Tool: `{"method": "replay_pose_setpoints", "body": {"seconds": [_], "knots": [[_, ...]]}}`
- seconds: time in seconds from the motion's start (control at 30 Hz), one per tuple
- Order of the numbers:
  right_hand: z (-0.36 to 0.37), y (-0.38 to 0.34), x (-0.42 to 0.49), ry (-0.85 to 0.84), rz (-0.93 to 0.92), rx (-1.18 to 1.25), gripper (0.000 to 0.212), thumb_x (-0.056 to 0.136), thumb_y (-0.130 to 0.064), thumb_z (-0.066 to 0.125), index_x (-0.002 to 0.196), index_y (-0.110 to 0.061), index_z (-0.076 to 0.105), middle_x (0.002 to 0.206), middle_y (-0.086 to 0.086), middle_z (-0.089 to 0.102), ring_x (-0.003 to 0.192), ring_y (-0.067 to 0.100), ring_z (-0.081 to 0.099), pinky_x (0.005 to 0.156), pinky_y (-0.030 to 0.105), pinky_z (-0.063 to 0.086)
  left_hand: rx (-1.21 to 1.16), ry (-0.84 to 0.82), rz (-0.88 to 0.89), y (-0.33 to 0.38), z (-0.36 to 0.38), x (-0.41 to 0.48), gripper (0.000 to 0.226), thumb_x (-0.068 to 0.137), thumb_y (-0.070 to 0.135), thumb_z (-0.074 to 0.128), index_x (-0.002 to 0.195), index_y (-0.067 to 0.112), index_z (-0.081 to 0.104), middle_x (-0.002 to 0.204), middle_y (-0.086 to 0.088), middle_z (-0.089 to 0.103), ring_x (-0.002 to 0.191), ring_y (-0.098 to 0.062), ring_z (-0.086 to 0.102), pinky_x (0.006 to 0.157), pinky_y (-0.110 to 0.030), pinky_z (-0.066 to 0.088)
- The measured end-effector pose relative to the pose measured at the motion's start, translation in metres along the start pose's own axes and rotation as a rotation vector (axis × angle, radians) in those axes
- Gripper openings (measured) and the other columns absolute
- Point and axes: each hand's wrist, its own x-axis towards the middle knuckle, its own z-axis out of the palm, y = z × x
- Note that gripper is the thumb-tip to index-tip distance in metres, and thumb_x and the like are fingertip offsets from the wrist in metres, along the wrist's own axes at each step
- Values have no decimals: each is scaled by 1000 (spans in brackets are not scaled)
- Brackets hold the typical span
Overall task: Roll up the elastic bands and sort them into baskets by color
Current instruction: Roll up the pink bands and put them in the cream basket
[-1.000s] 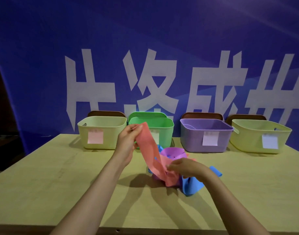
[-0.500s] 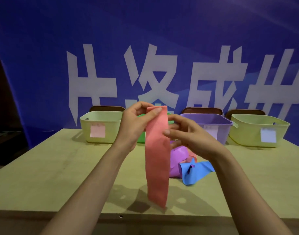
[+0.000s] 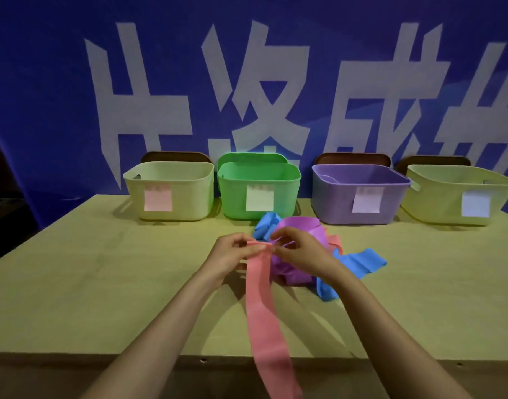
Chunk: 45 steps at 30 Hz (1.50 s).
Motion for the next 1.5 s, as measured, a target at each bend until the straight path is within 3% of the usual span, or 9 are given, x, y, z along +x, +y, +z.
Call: {"method": "replay_pose_setpoints", "body": {"seconds": [0.1, 0.2, 0.33, 0.53, 0.7, 0.9, 1.03, 1.33, 1.5], "knots": [[6, 14, 20, 27, -51, 17, 9, 88, -18, 65, 92, -26, 65, 92, -3, 69, 87, 14, 65, 88, 38, 52, -26, 12, -25, -7, -4, 18, 10, 76, 10, 76, 79, 10, 67, 67, 4, 66, 60, -6, 62, 49, -19, 46], [6, 18, 37, 38, -71, 96, 18, 89, -15, 64, 81, -31, 63, 81, -9, 66, 76, 7, 61, 82, 34, 51, -45, 7, -16, -7, -6, 35, 10, 74, 7, 77, 78, 7, 67, 67, 2, 67, 61, -5, 63, 51, -19, 48], [4, 21, 55, 40, -117, 140, 18, 88, -12, 65, 80, -28, 65, 81, -6, 68, 74, 8, 62, 73, 26, 52, -80, -18, -11, -10, -4, 52, 12, 75, 9, 76, 82, 5, 68, 70, 2, 69, 66, -9, 64, 54, -21, 49], [14, 37, 62, 176, -166, 222, 11, 88, -10, 64, 83, -19, 65, 79, -3, 67, 69, 8, 59, 68, 29, 50, -190, -73, -63, -17, -4, 66, 21, 84, 10, 68, 101, -2, 67, 80, -5, 68, 70, -13, 64, 57, -25, 53], [12, 41, 64, 185, -226, 224, 23, 87, -4, 64, 91, -24, 72, 89, -7, 73, 84, 8, 68, 80, 21, 52, -235, -28, -46, -23, -2, 73, 17, 83, 5, 67, 98, -4, 67, 80, -8, 69, 68, -14, 64, 57, -22, 54], [18, 39, 63, 306, -398, 75, 15, 83, -10, 60, 88, -16, 73, 84, -12, 68, 80, 4, 63, 73, 19, 52, -428, -86, -110, -26, -4, 72, 23, 71, 12, 69, 92, 3, 69, 82, -7, 71, 69, -12, 67, 64, -22, 56], [21, 42, 62, 327, -466, -4, 15, 83, -7, 60, 91, -10, 73, 86, -14, 64, 81, -3, 59, 70, 11, 48, -426, -95, -108, -28, -5, 70, 25, 79, 21, 66, 95, 2, 70, 85, -10, 71, 73, -14, 67, 66, -25, 56], [18, 38, 58, 232, -318, 120, 18, 89, -16, 65, 106, -21, 67, 90, -12, 69, 83, 3, 64, 76, 20, 52, -249, 26, 48, -31, -4, 67, 18, 88, 18, 61, 95, 5, 71, 84, -10, 71, 72, -20, 64, 63, -31, 51], [14, 38, 57, 215, -212, 175, 9, 90, -22, 62, 88, -21, 71, 76, -1, 70, 62, 16, 65, 65, 27, 54, -158, 73, 159, -29, 0, 64, 12, 89, 12, 61, 90, 8, 72, 81, 0, 73, 75, -8, 66, 62, -20, 52]]}}
